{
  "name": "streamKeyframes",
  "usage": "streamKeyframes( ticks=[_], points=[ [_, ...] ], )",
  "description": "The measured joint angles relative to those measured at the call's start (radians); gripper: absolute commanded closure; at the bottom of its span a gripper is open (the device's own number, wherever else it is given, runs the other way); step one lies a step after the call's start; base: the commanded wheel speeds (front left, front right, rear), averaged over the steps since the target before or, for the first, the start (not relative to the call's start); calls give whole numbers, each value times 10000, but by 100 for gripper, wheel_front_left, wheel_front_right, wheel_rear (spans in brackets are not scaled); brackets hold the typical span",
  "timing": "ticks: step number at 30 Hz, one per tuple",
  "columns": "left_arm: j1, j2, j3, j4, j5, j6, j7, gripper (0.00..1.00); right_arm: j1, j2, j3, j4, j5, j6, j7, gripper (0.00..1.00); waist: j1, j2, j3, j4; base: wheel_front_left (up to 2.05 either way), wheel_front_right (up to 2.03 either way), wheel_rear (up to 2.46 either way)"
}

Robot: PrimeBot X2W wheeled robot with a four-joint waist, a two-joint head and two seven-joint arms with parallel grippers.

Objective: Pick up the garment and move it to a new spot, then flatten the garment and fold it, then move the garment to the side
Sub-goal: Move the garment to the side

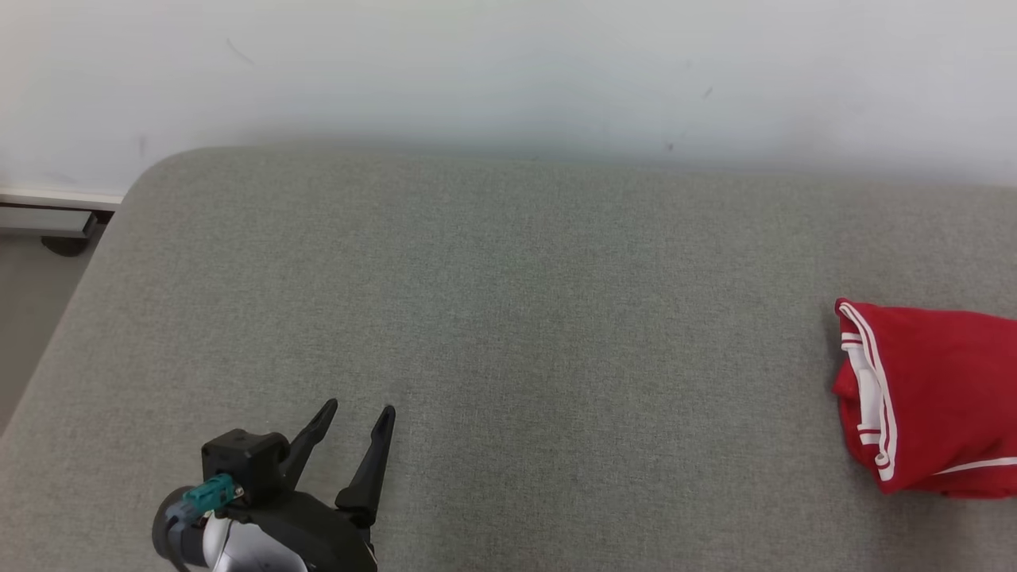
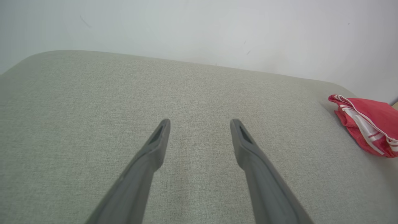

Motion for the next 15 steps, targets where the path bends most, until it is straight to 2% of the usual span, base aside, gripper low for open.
streamKeyframes(
  ticks=[3, 5, 7, 10, 15],
  points=[
    [1, -13, 29, 96, 0, 0, -59, 0, -128, 660, 65, -63, 872, 299, -786, 0, 0, 0, -117, 16, 0, 0, 0],
    [2, -8, 96, 165, 0, 2, -148, 0, -129, 1110, 263, -221, 1425, 671, -1365, 0, 0, 0, -211, 9, 0, 0, 0],
    [2, -10, 165, 230, -2, 2, -251, 0, -91, 1630, 282, -286, 2065, 890, -1866, 0, -1, 0, -326, -11, 0, 0, 0],
    [3, -35, 313, 278, -33, 4, -414, 0, 229, 1910, 387, -316, 2433, 1327, -2535, 0, 0, 0, -532, -56, 0, 0, 0],
    [5, -173, 449, 447, -176, 10, -587, 0, 1057, 2497, 387, -422, 2930, 1678, -3375, 0, -1, -1, -918, -135, 0, 0, 0]
  ],
)
